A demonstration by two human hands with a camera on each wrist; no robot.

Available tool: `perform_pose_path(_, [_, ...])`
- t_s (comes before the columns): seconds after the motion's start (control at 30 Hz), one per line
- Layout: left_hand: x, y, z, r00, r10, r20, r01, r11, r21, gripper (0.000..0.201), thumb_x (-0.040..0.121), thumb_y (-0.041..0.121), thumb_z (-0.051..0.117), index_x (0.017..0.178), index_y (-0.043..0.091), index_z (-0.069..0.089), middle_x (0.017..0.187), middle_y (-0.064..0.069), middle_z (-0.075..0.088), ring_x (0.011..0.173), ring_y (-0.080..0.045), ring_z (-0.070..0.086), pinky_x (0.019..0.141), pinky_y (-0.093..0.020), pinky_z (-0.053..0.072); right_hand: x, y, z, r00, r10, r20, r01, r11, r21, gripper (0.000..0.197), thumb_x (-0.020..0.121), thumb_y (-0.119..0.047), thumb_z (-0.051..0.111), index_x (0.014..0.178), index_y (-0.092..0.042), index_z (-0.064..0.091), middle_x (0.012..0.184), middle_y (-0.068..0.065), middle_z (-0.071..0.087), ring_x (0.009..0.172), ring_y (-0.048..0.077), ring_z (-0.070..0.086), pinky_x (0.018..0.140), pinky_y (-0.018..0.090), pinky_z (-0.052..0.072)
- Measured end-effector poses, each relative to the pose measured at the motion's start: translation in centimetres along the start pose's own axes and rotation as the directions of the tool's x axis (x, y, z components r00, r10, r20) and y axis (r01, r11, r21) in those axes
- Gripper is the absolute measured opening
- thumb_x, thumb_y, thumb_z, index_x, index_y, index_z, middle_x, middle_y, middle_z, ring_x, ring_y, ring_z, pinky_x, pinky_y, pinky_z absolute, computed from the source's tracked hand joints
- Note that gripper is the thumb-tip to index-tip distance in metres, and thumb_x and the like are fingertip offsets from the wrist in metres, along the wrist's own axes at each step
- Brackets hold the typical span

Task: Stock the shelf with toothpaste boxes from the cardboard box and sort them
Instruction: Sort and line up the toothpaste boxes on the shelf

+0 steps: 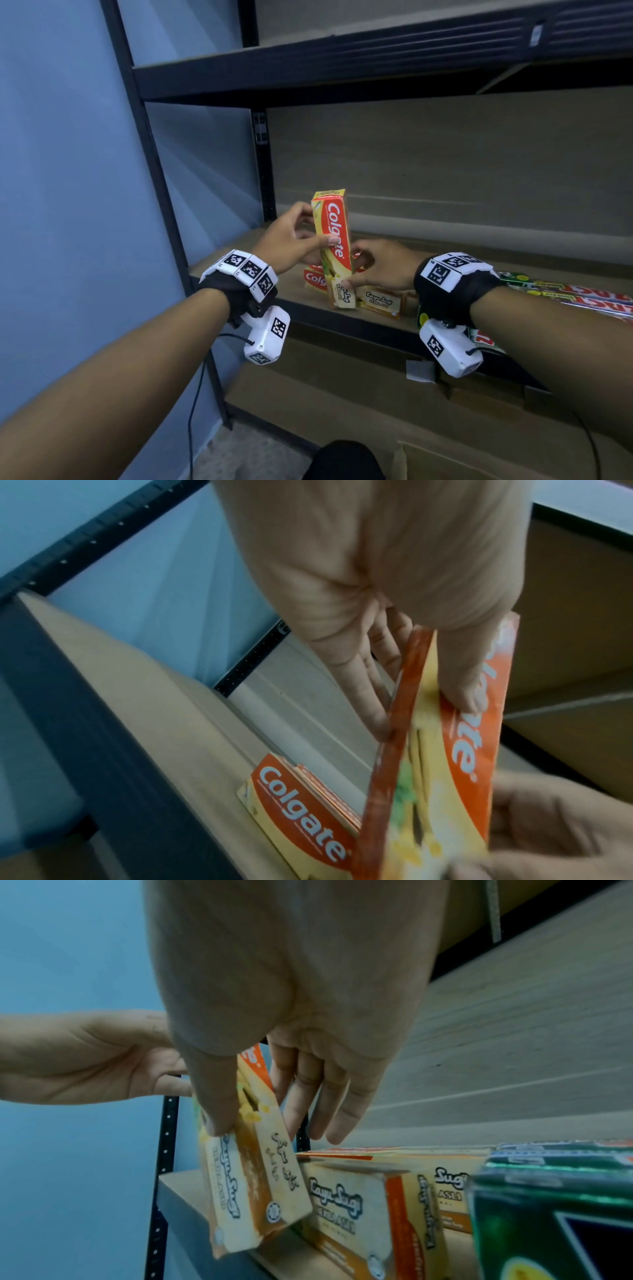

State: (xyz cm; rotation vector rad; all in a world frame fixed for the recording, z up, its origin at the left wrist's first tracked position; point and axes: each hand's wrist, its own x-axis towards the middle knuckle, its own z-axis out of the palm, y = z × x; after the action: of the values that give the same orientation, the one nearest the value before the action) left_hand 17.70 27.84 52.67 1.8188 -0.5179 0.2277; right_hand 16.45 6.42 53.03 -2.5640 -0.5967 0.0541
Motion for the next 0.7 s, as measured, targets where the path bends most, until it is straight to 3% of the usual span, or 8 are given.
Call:
perform_pose_path(0.1, [-0.6,-0.5,-0.8,0.999,-0.033,-0.016,0.032,0.996,-0.085,0.062,0.071,0.014,0.087,0.119,0.016,0.047,0.123,-0.006,0.064,0.107,-0.023,0.069,0.077,-0.053,0.06,0.0,-0.2,0.2,0.999,0.041,0.0,-0.041,0.998,-0.046,0.042,0.079,-0.043,0.079,0.114,-0.027,0.064,0.104,-0.01,0.072,0.092,0.009,0.069,0.085,0.034,0.057])
perform_pose_path(0.2, [-1.1,-1.5,-2.7,0.999,-0.025,-0.024,0.024,0.999,-0.046,0.076,0.068,0.005,0.087,0.129,0.025,0.046,0.12,-0.009,0.062,0.107,-0.023,0.068,0.083,-0.041,0.06,-0.4,0.0,0.4,0.998,0.062,0.017,-0.06,0.989,-0.136,0.045,0.078,-0.046,0.077,0.116,-0.027,0.063,0.106,-0.009,0.071,0.092,0.01,0.068,0.083,0.034,0.056])
perform_pose_path(0.3, [-1.9,-3.1,-4.3,0.998,-0.061,0.005,0.06,0.987,0.148,0.067,0.064,0.008,0.089,0.123,0.02,0.057,0.111,-0.007,0.066,0.104,-0.025,0.069,0.087,-0.032,0.058,-0.6,0.3,0.6,0.997,0.073,0.034,-0.065,0.978,-0.199,0.045,0.078,-0.044,0.077,0.118,-0.028,0.064,0.104,-0.01,0.068,0.09,0.011,0.065,0.076,0.029,0.053])
perform_pose_path(0.4, [-2.5,-5.1,-4.7,0.987,-0.153,0.052,0.132,0.949,0.286,0.05,0.064,0.017,0.091,0.106,0.026,0.068,0.102,0.002,0.073,0.098,-0.016,0.071,0.093,-0.038,0.056,-0.5,0.6,1.0,0.996,0.071,0.059,-0.054,0.965,-0.257,0.044,0.076,-0.045,0.078,0.115,-0.029,0.067,0.101,-0.01,0.066,0.089,0.011,0.064,0.076,0.029,0.053])
perform_pose_path(0.47, [-2.8,-6.2,-4.4,0.983,-0.172,0.059,0.147,0.945,0.294,0.043,0.065,0.018,0.091,0.1,0.03,0.069,0.101,0.002,0.073,0.095,-0.017,0.072,0.091,-0.042,0.057,-0.4,0.9,1.1,0.994,0.075,0.081,-0.052,0.964,-0.26,0.042,0.077,-0.046,0.078,0.114,-0.03,0.067,0.103,-0.01,0.065,0.091,0.011,0.062,0.076,0.029,0.052])
perform_pose_path(0.57, [-3.0,-7.2,-4.2,0.98,-0.187,0.062,0.158,0.934,0.319,0.042,0.068,0.017,0.09,0.101,0.032,0.07,0.105,0.002,0.072,0.094,-0.017,0.072,0.085,-0.042,0.059,-0.1,1.6,0.7,0.992,0.099,0.079,-0.084,0.98,-0.181,0.035,0.079,-0.051,0.075,0.109,-0.034,0.068,0.103,-0.011,0.065,0.092,0.01,0.063,0.079,0.03,0.052])
perform_pose_path(0.7, [-3.1,-8.3,-4.1,0.977,-0.195,0.088,0.149,0.915,0.374,0.042,0.071,0.017,0.088,0.105,0.032,0.07,0.108,0.004,0.07,0.09,-0.016,0.073,0.084,-0.039,0.06,0.3,2.8,-0.2,0.994,0.098,-0.053,-0.106,0.977,-0.185,0.017,0.085,-0.042,0.071,0.101,-0.038,0.068,0.112,-0.009,0.065,0.097,0.011,0.062,0.083,0.032,0.052])
